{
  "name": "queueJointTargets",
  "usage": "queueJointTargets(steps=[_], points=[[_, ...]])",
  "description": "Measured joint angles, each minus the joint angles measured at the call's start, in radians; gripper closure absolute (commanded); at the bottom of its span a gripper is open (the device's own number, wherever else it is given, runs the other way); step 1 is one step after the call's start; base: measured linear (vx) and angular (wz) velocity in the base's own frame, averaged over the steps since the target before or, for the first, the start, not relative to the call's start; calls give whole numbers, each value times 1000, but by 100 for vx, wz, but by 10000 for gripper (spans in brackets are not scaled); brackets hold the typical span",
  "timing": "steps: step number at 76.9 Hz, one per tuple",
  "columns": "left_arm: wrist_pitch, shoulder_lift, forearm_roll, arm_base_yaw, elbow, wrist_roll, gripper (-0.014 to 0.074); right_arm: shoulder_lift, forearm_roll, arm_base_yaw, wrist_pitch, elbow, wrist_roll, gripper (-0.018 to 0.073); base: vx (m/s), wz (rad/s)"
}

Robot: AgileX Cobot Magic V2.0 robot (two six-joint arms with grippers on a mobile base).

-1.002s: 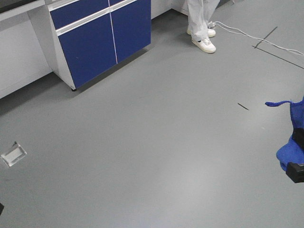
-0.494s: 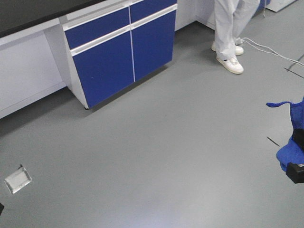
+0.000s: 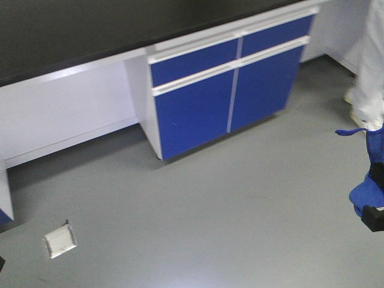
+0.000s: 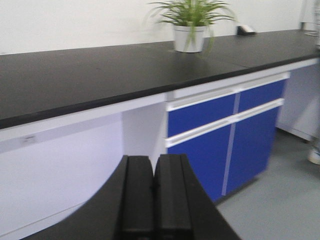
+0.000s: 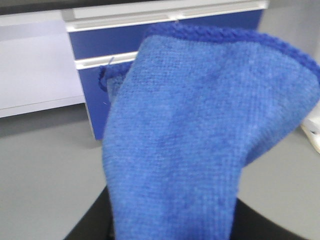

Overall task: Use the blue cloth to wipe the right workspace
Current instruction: 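Drive the base to the other bench holding the cloth in the right gripper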

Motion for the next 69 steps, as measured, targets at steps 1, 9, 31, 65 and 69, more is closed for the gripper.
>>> queueJointTargets(steps=[1, 9, 31, 65, 69], points=[[0, 0, 0, 0, 0, 0, 603, 0, 0, 0, 0, 0, 0, 567, 40, 60], [0, 0, 0, 0, 0, 0, 603, 0, 0, 0, 0, 0, 0, 567, 40, 62], [0, 0, 0, 0, 0, 0, 603, 0, 0, 0, 0, 0, 0, 567, 39, 62], [0, 0, 0, 0, 0, 0, 603, 0, 0, 0, 0, 0, 0, 567, 36, 37], [0, 0, 0, 0, 0, 0, 603, 0, 0, 0, 0, 0, 0, 567, 34, 18]])
